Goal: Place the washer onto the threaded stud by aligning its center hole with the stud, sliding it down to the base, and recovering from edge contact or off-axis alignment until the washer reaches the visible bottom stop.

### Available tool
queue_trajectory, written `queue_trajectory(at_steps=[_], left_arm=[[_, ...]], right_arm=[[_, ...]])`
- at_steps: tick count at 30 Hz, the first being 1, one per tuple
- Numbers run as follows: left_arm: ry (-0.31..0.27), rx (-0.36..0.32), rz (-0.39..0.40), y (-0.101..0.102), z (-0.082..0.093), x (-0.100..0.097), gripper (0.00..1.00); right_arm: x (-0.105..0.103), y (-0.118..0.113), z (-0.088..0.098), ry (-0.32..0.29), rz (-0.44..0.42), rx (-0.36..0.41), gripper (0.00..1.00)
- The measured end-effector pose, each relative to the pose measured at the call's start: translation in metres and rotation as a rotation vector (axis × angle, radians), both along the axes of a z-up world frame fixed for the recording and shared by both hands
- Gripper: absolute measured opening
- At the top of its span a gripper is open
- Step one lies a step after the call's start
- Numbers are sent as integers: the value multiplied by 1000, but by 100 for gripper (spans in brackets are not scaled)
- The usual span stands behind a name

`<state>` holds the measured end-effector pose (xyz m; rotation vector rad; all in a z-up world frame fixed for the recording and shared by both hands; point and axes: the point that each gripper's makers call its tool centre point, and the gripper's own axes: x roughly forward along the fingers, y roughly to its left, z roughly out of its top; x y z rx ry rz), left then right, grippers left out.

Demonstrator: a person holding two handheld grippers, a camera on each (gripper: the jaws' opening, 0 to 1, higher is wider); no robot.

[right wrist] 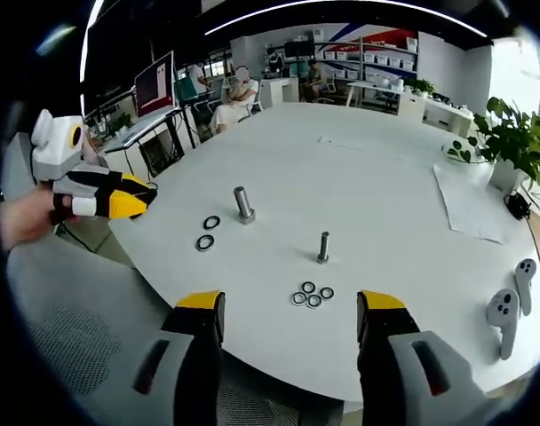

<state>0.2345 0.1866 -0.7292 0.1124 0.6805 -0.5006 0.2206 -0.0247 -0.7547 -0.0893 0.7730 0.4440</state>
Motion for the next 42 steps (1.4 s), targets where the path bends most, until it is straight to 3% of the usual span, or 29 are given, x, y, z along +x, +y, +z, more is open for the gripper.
queue_trajectory(at_steps=[5,42], left_arm=[[-14,44,-23,0,-1,-1,29],[13,54,-26,0,-7,-2,30]], right_arm=[[0,-2,1,12,-30,29,62],[-4,1,-4,26,9,-9,62]])
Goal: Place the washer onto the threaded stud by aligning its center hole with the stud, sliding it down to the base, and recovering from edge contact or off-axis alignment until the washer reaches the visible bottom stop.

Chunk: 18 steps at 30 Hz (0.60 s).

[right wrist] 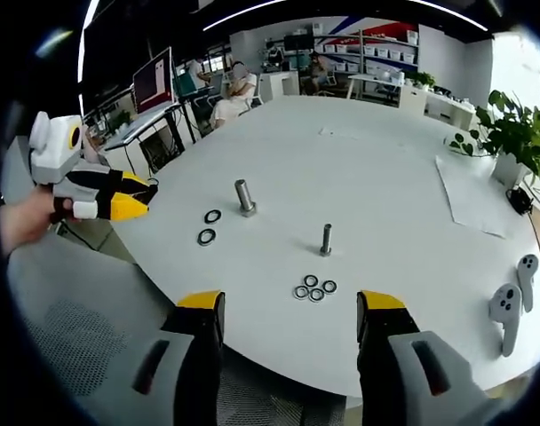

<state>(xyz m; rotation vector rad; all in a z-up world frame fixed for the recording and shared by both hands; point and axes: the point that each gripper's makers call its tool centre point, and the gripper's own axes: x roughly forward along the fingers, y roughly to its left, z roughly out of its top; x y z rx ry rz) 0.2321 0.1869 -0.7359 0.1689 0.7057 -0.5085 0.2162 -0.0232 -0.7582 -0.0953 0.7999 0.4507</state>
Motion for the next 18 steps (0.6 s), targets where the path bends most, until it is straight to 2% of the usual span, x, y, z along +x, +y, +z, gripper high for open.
queue_trajectory(at_steps=[18], left_arm=[[19,4,-6,-1,-5,-3,30]], right_arm=[[1,-1,0,-3,4,-5,62]])
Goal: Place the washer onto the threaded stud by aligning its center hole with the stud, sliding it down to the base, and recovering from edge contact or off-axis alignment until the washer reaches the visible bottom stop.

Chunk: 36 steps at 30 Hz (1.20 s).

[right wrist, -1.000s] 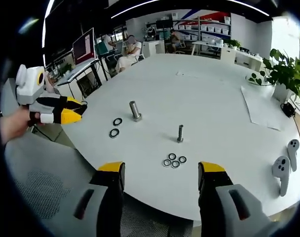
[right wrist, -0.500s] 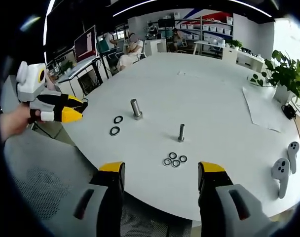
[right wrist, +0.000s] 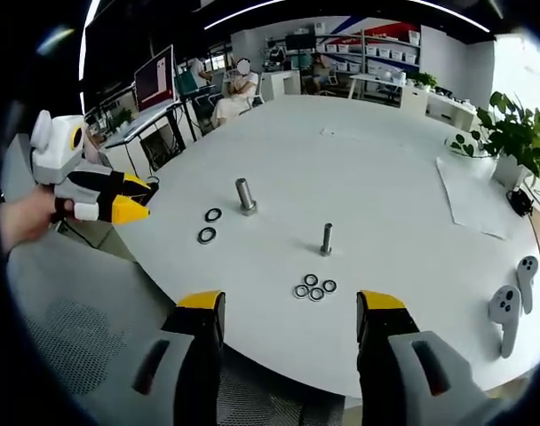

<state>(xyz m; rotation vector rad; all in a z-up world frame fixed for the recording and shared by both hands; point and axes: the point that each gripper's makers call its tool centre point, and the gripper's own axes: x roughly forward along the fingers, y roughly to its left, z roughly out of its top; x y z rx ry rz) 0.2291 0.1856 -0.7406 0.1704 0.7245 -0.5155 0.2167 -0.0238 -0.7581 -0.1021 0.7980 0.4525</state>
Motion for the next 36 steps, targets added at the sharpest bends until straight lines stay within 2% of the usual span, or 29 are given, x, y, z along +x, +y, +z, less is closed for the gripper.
queue_trajectory(at_steps=[20,31,36], left_arm=[[6,9,8,2,-3,0,30],[22,46,21,10,-9,-2,30],[46,51,21,11,-15,-4,30]], right_arm=[[0,0,-1,4,3,-2,62],[-1,4,2,0,13,8,62],[0,4,3,-1,17,11,62]])
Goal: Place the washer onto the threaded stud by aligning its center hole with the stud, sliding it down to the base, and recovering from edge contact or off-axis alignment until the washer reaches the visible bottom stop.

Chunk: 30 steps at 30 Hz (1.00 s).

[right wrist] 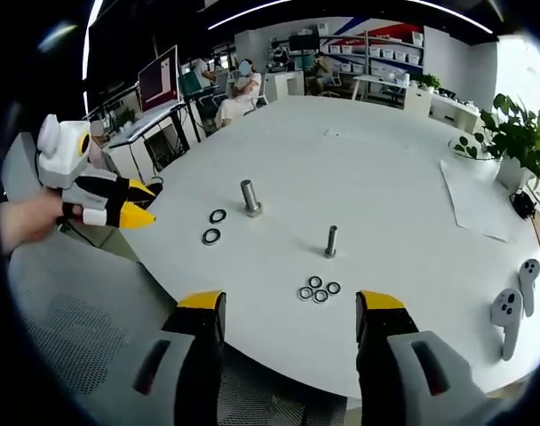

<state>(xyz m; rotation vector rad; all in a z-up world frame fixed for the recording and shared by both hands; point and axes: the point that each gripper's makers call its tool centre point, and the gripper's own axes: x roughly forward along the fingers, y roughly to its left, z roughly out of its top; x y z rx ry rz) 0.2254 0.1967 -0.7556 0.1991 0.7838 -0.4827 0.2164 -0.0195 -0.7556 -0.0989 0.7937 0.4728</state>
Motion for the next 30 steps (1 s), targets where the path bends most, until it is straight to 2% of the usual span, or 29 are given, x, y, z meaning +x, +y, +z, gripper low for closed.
queue_trajectory(at_steps=[14,25,30], left_arm=[[51,13,-24,-6,-11,-7,30],[65,-45,9,-5,-5,-3,30],[117,-62,26,-5,-13,-8,31]], right_arm=[[-1,-1,-2,11,7,-3,61],[1,3,1,-1,21,-4,61],[-2,4,-2,8,36,-16,61]])
